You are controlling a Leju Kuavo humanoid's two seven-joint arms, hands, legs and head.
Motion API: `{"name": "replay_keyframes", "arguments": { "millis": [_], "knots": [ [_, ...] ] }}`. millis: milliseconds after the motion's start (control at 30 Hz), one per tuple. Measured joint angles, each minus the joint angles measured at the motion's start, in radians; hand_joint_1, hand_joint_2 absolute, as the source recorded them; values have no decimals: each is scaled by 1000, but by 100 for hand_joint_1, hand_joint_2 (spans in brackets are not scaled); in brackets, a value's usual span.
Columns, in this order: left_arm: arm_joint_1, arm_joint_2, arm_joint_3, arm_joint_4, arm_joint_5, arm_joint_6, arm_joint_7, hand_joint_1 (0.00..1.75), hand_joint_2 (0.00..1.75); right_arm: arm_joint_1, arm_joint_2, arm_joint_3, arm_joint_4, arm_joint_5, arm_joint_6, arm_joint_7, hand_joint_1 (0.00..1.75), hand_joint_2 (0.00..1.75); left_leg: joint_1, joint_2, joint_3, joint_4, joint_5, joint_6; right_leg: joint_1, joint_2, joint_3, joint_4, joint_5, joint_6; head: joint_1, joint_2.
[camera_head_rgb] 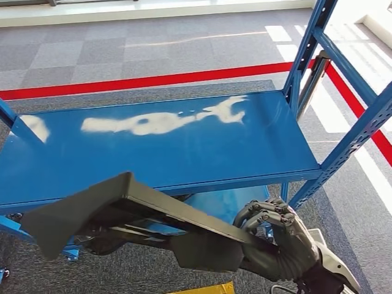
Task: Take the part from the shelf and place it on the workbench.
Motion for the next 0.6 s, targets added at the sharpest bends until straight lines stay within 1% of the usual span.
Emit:
{"name": "replay_keyframes", "arguments": {
  "millis": [233, 400, 500, 600],
  "knots": [
    [0, 0, -1, 0, -9, -2, 0, 0, 175, -1, 15, -8, 36, 36, 1, 8, 175, 175, 0, 0, 0, 0, 0, 0, 0, 0, 0, 0, 0, 0, 0, 0],
    [0, 0, -1, 0, -9, -2, -1, 0, 175, -2, 27, -7, 53, 46, 1, 8, 175, 175, -3, 0, 0, 2, -1, 1, -4, -1, 0, -1, 1, 1, 0, 0],
    [0, 0, -1, 0, -10, -3, -2, 0, 175, -2, 36, -6, 57, 48, -2, 6, 175, 175, -5, 0, -1, 4, -2, 3, -7, -1, 0, -1, 2, 3, 0, 0],
    [0, 0, -1, 0, -12, -3, 4, 0, 175, -2, 46, -6, 60, 43, -4, 2, 175, 175, -8, 0, -2, 8, -3, 8, -10, -1, 1, -2, 4, 10, 0, 0]
  ]
}}
